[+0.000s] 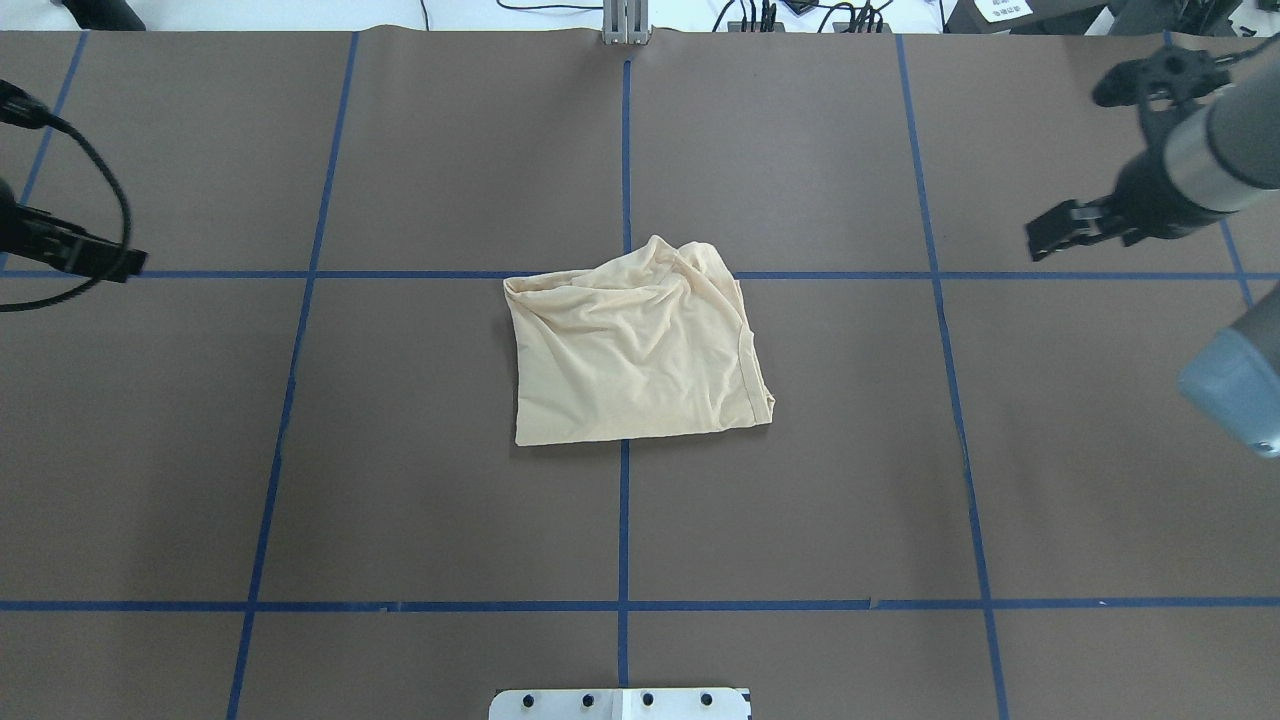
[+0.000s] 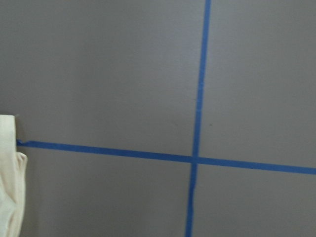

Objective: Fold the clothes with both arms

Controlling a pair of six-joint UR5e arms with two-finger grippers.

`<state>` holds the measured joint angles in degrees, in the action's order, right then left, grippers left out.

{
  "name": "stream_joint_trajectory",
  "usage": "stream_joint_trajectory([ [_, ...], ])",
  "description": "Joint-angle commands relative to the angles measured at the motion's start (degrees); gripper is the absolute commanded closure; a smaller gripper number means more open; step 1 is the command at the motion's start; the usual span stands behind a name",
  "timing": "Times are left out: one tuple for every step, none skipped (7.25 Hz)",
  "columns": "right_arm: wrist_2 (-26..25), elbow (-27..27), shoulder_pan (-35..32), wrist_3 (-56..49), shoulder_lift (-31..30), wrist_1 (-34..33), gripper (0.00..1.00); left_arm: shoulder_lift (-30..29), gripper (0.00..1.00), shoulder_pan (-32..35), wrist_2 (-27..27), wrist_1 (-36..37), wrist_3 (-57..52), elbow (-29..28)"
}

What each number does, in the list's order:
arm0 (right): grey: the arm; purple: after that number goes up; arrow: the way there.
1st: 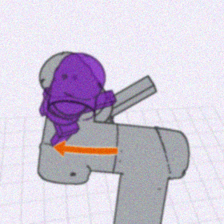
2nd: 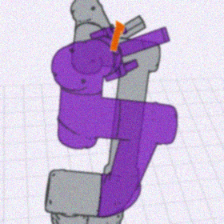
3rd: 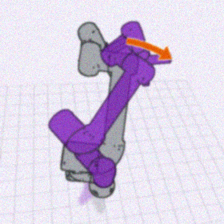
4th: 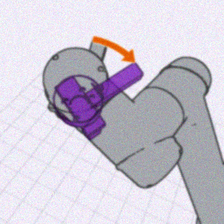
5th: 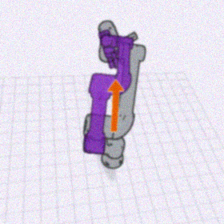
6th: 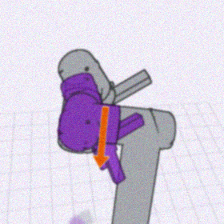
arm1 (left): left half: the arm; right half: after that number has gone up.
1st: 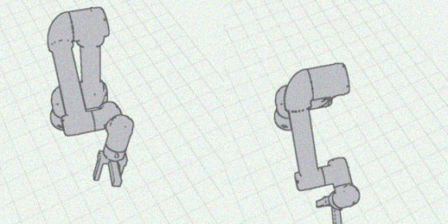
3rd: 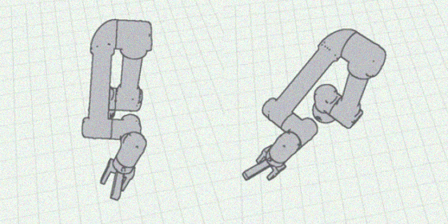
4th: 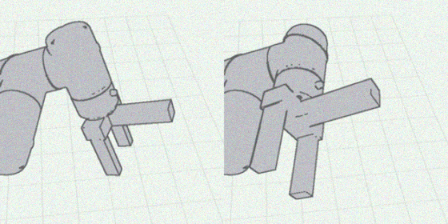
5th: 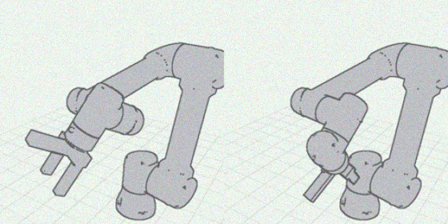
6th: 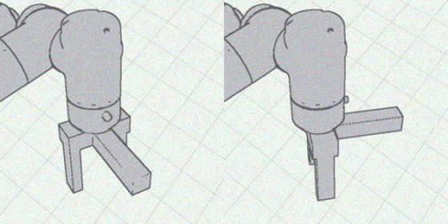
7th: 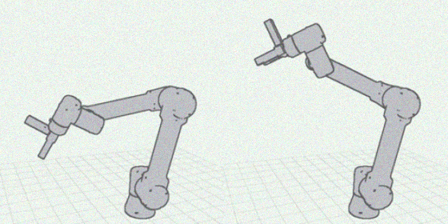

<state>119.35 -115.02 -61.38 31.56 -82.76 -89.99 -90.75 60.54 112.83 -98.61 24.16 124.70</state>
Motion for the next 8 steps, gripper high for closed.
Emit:
stream_joint_trajectory([
  [11.2, 2.8, -16.5, -24.5, -11.1, -0.1, 0.0, 4.9, 0.0, 17.3, 9.0, 0.3, -17.7, -5.0],
  [14.7, 5.1, -23.1, -32.6, -15.5, -0.1, 0.0, 5.1, 0.0, 22.2, 10.4, 0.0, -19.1, -10.0],
  [14.0, 6.6, -26.6, -36.5, -19.9, -0.1, 0.0, 6.1, 0.0, 23.9, 10.6, 0.1, -19.2, -12.9],
  [13.8, 9.2, -29.4, -37.1, -22.4, 0.0, 0.0, 7.1, 0.0, 25.5, 10.6, 0.2, -19.3, -13.3],
  [13.6, 10.5, -31.4, -37.3, -23.7, -0.1, 0.0, 8.6, 0.0, 27.2, 10.7, 0.1, -19.6, -15.1],
  [13.4, 10.4, -31.4, -37.2, -24.0, -0.1, 0.0, 9.0, 0.0, 27.9, 10.7, 0.3, -25.5, -18.0],
  [13.7, 11.8, -31.4, -36.3, -23.3, -1.4, 0.0, 8.9, 0.0, 30.7, 11.8, -0.1, -31.0, -21.2],
  [14.0, 11.7, -31.4, -36.3, -23.9, -0.8, 0.0, 10.1, 0.0, 31.0, 15.7, 0.1, -31.2, -21.8],
])
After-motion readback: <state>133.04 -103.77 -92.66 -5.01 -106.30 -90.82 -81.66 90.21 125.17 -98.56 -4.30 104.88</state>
